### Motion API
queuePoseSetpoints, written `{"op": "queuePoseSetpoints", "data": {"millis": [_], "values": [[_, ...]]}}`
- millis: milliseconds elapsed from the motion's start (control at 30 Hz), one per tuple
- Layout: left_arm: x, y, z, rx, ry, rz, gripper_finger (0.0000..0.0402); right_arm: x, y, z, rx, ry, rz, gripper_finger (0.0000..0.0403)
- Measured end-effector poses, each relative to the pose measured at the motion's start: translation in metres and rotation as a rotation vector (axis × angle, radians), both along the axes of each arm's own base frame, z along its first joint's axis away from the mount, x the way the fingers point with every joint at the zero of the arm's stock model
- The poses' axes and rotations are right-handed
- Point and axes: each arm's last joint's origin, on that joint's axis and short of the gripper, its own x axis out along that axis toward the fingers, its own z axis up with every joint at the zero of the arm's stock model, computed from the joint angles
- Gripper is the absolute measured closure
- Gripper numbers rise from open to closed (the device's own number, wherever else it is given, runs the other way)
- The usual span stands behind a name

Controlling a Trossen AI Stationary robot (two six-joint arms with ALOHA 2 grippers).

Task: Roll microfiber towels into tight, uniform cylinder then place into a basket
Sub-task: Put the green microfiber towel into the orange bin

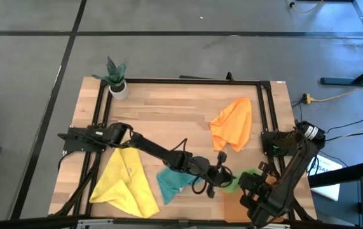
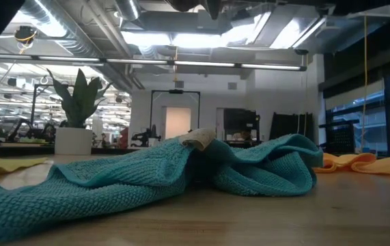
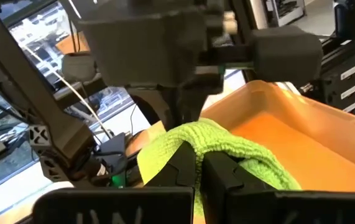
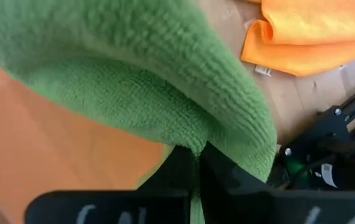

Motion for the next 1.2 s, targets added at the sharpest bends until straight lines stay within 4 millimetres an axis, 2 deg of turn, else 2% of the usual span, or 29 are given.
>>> {"op": "queuePoseSetpoints", "data": {"millis": [233,567,900,1200], "values": [[-0.001,0.000,-0.006,-0.006,0.059,0.000,0.0401,-0.001,-0.002,-0.018,0.001,-0.001,0.003,0.0392],[0.005,-0.004,-0.041,0.001,0.096,-0.028,0.0401,-0.004,-0.005,-0.044,0.013,-0.004,0.015,0.0392],[0.005,-0.004,-0.041,-0.001,0.102,-0.028,0.0402,-0.006,0.006,-0.048,0.084,-0.037,0.079,0.0391],[0.002,-0.012,-0.042,-0.007,0.111,-0.094,0.0401,-0.016,0.020,-0.049,0.170,-0.029,0.120,0.0390]]}}
